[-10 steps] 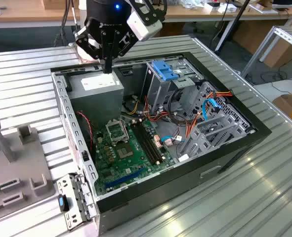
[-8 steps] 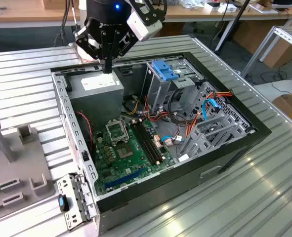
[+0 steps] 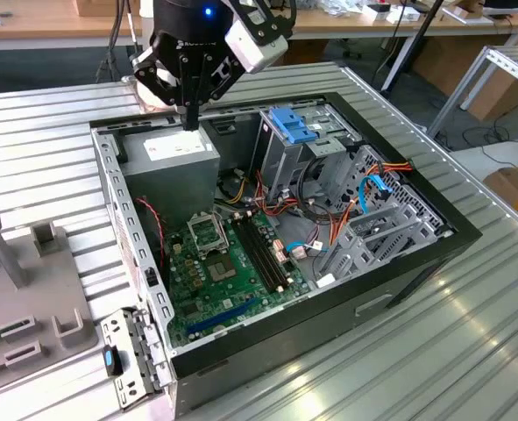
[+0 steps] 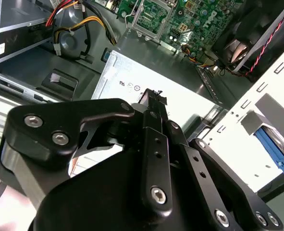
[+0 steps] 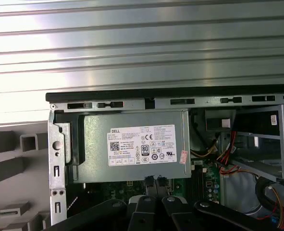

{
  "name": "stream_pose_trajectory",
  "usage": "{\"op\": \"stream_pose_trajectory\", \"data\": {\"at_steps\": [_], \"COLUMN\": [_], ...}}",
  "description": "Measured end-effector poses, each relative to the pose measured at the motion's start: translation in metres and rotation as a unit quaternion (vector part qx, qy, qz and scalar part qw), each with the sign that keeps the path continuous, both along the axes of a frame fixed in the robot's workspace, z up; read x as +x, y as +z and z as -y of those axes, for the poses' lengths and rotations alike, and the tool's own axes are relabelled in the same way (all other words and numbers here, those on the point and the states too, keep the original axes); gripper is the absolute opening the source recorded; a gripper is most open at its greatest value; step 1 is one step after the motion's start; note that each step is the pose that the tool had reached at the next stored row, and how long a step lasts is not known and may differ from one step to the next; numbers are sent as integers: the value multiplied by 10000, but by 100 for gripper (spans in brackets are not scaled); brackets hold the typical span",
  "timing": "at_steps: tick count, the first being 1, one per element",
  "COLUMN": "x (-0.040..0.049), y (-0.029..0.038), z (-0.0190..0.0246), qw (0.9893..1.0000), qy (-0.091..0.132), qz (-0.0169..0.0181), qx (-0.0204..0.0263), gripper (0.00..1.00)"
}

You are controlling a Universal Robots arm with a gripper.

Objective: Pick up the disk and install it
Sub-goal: 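Reach for the disk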

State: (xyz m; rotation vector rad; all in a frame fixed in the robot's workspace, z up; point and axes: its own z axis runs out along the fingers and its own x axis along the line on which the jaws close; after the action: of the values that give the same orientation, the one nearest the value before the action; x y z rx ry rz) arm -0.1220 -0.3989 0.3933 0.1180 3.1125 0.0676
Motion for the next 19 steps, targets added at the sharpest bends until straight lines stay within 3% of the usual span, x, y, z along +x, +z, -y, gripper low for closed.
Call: {"op": "stream_pose_trajectory", "data": {"at_steps": [6,19], "x": [-31,-219], "y": [0,-1], "z": [0,0], "qw": [10000,10000], "qy": [0,0], "qz": [0,0], "qx": [0,0], "gripper": [11,11]}}
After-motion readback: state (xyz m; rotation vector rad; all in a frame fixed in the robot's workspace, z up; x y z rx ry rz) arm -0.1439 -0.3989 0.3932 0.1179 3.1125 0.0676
